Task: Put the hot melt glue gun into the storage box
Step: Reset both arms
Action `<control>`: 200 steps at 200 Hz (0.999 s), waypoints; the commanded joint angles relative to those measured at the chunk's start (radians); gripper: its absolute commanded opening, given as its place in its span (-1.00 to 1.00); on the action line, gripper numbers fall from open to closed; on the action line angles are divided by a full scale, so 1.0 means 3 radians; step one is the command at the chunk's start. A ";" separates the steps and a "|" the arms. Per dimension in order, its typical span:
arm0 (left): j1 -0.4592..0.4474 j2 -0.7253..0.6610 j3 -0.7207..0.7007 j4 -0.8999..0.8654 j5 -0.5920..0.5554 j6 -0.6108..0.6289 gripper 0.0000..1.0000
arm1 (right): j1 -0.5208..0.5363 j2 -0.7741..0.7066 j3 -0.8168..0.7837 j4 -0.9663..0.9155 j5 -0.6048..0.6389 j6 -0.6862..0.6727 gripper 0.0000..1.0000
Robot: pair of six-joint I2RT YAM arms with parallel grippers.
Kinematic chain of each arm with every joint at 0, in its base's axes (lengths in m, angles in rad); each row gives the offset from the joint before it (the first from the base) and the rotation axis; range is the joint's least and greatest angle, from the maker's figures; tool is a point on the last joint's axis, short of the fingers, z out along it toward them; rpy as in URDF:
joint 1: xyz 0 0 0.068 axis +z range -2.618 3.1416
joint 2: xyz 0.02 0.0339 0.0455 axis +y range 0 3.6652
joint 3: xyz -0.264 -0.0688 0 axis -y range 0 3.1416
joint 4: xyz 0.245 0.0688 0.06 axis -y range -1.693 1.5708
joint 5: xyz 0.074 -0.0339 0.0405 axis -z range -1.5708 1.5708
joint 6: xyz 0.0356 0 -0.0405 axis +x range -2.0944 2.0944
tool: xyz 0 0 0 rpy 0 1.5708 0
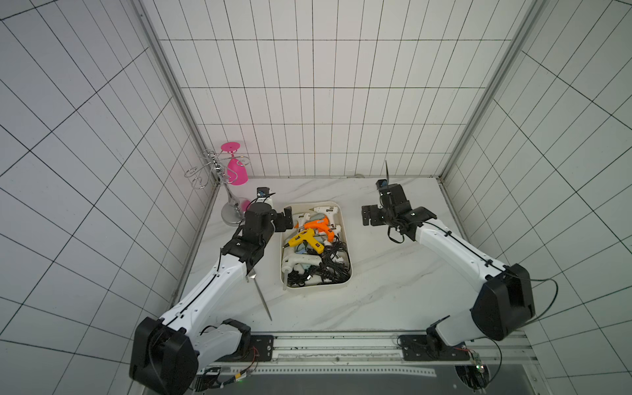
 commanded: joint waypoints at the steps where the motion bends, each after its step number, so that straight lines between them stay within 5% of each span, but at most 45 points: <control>1: 0.0380 0.0263 -0.0291 0.0676 -0.0274 0.0141 0.98 | -0.0614 -0.0157 -0.0461 0.0358 0.0484 0.0304 0.98; 15: 0.0587 0.0486 -0.0439 0.0934 -0.0396 0.0175 0.98 | -0.0869 -0.0310 -0.1134 0.1248 0.0798 0.0136 0.97; 27: 0.0714 0.0715 -0.0650 0.1405 -0.0484 0.0274 0.98 | -0.1152 -0.0311 -0.1562 0.1971 0.0630 0.0116 0.98; 41: 0.0804 0.0952 -0.0786 0.1832 -0.0300 0.0361 0.98 | -0.1424 -0.0230 -0.1481 0.1970 0.0197 0.0052 0.98; 76: 0.0901 0.1207 -0.0840 0.2281 0.0031 0.0448 0.98 | -0.1502 -0.0017 -0.1539 0.2682 0.0119 -0.0610 0.98; 107: 0.0874 0.1322 -0.1375 0.3321 0.0196 0.0564 0.98 | -0.1545 -0.0236 -0.1594 0.2243 0.0110 -0.0722 0.98; 149: 0.0871 0.1339 -0.1245 0.3083 0.0103 0.0530 0.98 | -0.1609 -0.0210 -0.2119 0.2871 -0.0248 -0.0639 0.98; 185: 0.0897 0.1344 -0.1199 0.3007 0.0118 0.0499 0.98 | -0.1609 0.0216 -0.2709 0.4537 -0.0872 -0.0860 0.99; 200: 0.0900 0.1348 -0.1187 0.2996 0.0130 0.0494 0.98 | -0.1616 0.0105 -0.2506 0.3908 -0.0906 -0.0883 0.99</control>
